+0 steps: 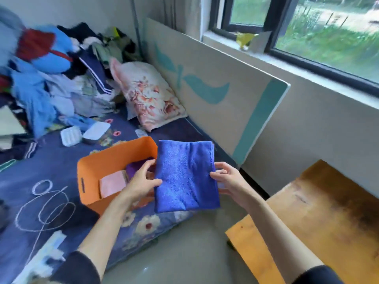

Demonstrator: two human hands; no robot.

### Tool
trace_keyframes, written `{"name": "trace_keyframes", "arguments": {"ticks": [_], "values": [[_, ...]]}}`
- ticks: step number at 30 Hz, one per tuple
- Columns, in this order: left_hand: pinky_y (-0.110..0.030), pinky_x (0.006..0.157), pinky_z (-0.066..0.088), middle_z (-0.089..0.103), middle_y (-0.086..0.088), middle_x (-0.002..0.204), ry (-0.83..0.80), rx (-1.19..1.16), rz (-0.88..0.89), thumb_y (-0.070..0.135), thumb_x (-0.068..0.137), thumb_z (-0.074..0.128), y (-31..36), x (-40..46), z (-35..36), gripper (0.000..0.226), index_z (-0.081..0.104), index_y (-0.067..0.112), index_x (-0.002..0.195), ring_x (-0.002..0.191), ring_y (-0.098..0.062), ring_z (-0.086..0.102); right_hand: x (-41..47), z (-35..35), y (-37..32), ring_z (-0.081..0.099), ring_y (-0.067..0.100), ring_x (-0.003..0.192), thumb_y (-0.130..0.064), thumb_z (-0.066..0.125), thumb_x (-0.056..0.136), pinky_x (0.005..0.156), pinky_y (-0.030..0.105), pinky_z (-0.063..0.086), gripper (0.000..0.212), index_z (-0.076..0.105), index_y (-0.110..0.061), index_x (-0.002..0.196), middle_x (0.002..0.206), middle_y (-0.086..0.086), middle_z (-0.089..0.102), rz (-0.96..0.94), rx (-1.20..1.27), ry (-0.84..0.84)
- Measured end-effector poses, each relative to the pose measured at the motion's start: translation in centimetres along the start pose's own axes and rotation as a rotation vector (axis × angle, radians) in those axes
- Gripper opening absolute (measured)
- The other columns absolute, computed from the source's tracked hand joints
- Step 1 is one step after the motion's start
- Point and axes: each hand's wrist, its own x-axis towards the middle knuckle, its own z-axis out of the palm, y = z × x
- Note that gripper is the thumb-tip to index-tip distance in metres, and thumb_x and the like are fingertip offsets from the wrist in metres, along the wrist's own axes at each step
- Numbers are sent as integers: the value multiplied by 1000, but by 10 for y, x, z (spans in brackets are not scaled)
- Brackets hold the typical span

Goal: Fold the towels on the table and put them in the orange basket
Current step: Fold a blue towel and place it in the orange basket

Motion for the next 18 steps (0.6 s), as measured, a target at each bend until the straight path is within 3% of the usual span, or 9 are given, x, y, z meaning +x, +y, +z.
{"name": "trace_keyframes", "arguments": {"ticks": [3,6,10,14,18], "values": [[-38,73,50,54,-6,106,117,-72,-21,-9,80,60,-21,-3,-50,63,42,23,132,80,-20,55,29,53,-9,60,15,81,-4,57,88,63,28,51,20,60,-18,103,84,1,62,12,-53,-91],[-43,77,51,52,-15,100,181,-101,-71,-9,83,56,-40,3,-85,60,41,23,132,79,-24,54,59,92,-14,63,11,79,-7,57,88,62,27,51,21,61,-18,106,83,-1,64,33,-115,-166],[-34,66,51,44,-14,122,249,-133,-115,-8,85,54,-56,31,-119,57,42,24,131,71,-17,52,109,130,-19,60,19,82,-9,57,88,69,33,49,24,60,-14,111,89,4,62,71,-166,-226],[-26,56,49,55,-1,92,297,-159,-164,-6,85,52,-58,86,-149,55,43,30,126,71,-12,57,182,157,-33,58,19,86,-9,59,87,68,32,49,27,58,-13,114,98,9,60,82,-198,-263],[-26,54,50,54,-2,91,319,-119,-206,-7,85,51,-53,152,-171,56,40,27,128,77,-14,58,257,182,-47,55,18,87,-13,60,86,74,36,48,29,58,-17,115,104,11,60,101,-260,-259]]}}
